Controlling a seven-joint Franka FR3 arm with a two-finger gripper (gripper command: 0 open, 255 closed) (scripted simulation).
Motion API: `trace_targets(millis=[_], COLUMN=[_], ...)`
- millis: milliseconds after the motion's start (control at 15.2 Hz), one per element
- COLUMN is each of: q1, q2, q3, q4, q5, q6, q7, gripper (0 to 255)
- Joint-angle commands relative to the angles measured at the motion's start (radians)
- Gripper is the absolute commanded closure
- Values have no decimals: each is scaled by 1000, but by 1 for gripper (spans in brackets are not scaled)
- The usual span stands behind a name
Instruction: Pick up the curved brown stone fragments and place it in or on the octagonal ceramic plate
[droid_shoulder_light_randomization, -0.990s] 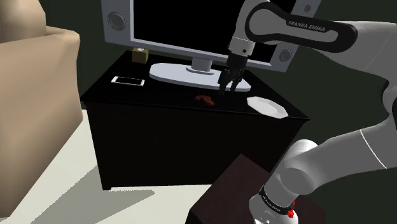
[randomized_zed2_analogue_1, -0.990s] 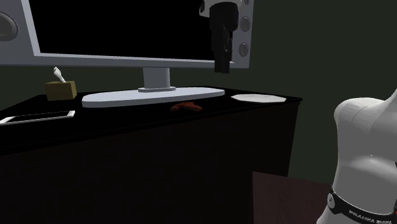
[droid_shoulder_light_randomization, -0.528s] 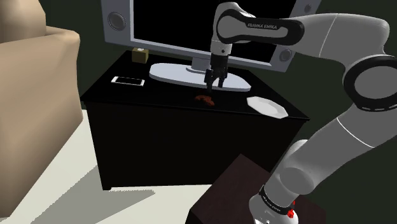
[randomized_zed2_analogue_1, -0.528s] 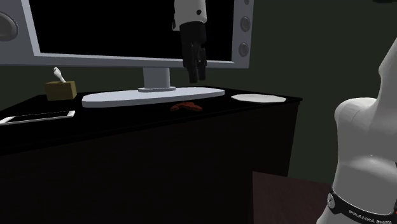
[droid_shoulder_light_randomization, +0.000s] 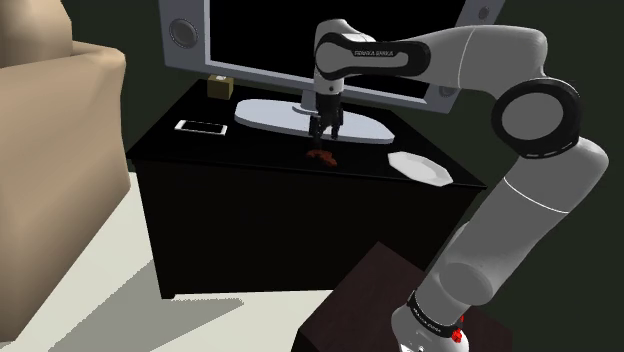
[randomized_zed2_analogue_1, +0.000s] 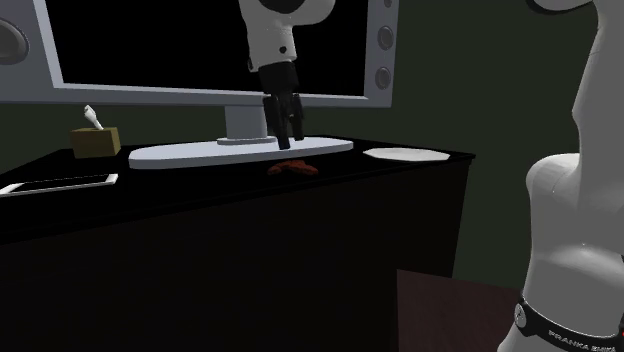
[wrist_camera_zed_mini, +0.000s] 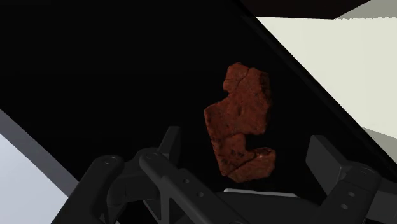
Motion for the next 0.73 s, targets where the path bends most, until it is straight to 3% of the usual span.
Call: trace_targets(millis=[0,660], q1=[-2,-3], q2=[-4,-9], q3=[-2,-4], q4=[-34,-74], q5=[-2,-3], q6=[30,65], q7=[-1,0], gripper=[0,0])
